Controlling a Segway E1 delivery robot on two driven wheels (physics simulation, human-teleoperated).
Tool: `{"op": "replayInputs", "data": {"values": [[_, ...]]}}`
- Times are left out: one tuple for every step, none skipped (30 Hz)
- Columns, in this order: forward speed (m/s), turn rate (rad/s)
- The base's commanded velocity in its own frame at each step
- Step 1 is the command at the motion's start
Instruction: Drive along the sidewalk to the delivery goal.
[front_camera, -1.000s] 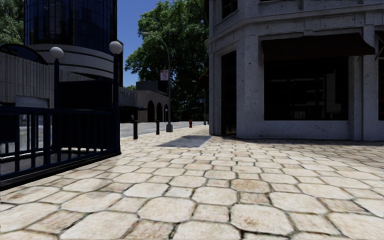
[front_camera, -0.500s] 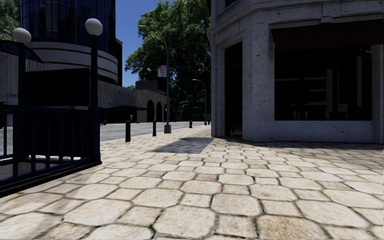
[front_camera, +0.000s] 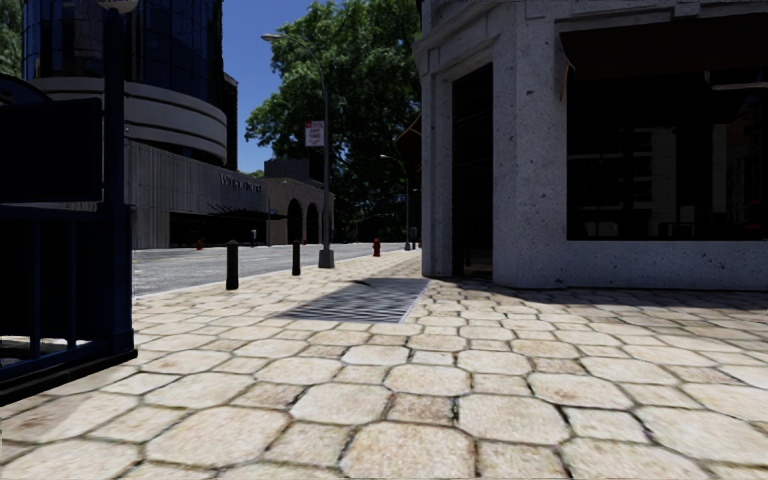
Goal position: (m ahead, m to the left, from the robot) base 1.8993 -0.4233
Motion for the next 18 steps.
{"op": "replayInputs", "data": {"values": [[1.46,-0.38],[1.39,-0.39],[1.39,-0.39],[1.33,-0.39],[1.31,-0.39],[1.3,-0.39],[1.3,-0.39],[1.3,-0.39],[1.3,-0.39],[1.29,-0.39],[1.29,-0.39],[1.29,-0.39],[1.29,-0.39],[1.28,-0.39],[1.28,-0.39],[1.28,-0.39],[1.27,-0.39],[1.27,-0.39]]}}
